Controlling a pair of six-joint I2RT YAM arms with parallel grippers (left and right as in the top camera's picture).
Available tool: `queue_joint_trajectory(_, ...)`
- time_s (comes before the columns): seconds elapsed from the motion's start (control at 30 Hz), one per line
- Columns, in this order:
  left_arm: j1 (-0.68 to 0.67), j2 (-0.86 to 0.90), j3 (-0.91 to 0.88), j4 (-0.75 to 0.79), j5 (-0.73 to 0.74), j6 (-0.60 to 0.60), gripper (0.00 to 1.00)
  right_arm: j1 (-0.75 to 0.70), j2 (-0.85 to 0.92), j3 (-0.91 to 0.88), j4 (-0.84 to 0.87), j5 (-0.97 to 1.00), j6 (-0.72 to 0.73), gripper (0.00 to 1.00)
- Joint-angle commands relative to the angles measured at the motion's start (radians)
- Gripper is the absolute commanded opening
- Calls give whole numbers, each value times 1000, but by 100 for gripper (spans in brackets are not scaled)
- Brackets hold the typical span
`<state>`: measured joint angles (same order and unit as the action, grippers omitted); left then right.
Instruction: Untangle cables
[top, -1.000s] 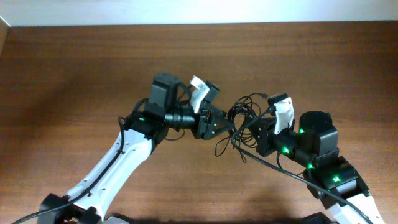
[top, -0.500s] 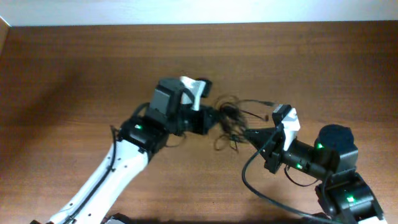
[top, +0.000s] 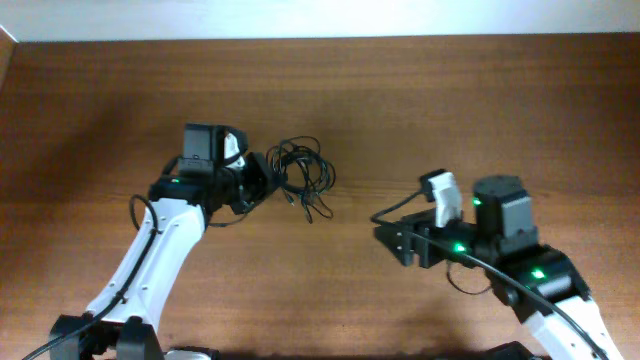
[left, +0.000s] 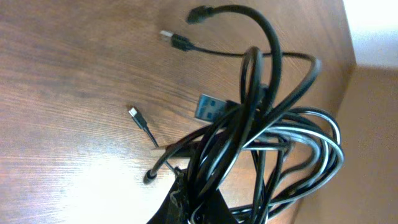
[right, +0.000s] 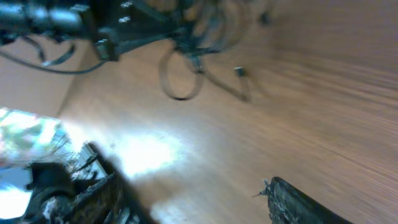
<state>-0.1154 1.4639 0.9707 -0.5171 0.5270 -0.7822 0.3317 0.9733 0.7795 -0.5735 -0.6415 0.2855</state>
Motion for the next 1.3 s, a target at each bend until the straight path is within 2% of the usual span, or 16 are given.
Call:
queue_joint_trajectory(0.0, -118, -24, 10, 0, -87, -437, 0, 115, 121, 0, 122, -58, -23, 80)
queue_joint_trajectory(0.17, -212, -24, 10, 0, -17, -498, 0, 195, 325, 0, 282, -10, -12, 80)
queue_joint_trajectory(0.2, -211, -24, 10, 0, 48, -498, 0, 195, 346, 0, 280, 2, 6, 73)
queue_joint_trajectory(0.27, -211, -24, 10, 1, 84, -498, 0, 195, 350, 0, 281, 0, 8, 41)
queue_joint_trajectory(0.3, -211, -24, 10, 1, 154, -497, 0, 193, 350, 0, 287, -1, -2, 6)
queue_joint_trajectory(0.33, -211, -24, 10, 1, 166, -445, 0, 187, 344, 1, 284, -13, -32, 4)
queue_joint_trajectory(0.43, -190, -23, 10, -9, -214, -69, 0, 59, 177, 1, 189, -71, -126, 4)
queue_joint_trajectory(0.47, -180, -23, 10, -58, -522, -53, 0, -23, 50, 1, 134, -84, -133, 4)
queue_joint_trajectory(0.57, -138, -23, 10, -55, -655, -107, 12, -105, -210, 0, 95, -124, -151, 4)
queue_joint_trajectory(0.6, -136, -23, 10, -55, -608, -175, 0, -105, -297, 0, 47, -37, -150, 9)
queue_joint_trajectory(0.63, -138, -23, 10, -52, -438, -175, 0, -105, -298, 0, -8, 7, -150, 65)
queue_joint_trajectory(0.67, -140, -23, 10, -53, -352, -174, 0, -105, -289, 0, -33, 18, -150, 72)
queue_joint_trajectory(0.7, -141, -23, 10, -57, -301, -152, 0, -105, -275, 0, -56, 18, -150, 98)
queue_joint_trajectory(0.9, -157, -23, 10, -178, -324, -99, 0, -105, -92, 0, -85, 26, -151, 98)
queue_joint_trajectory(1.2, -157, -23, 10, -177, -322, -103, 0, -98, 452, 0, -85, 46, -151, 98)
queue_joint_trajectory(1.27, -157, -23, 10, -183, -322, -103, 0, -98, 430, -5, -85, 138, -151, 98)
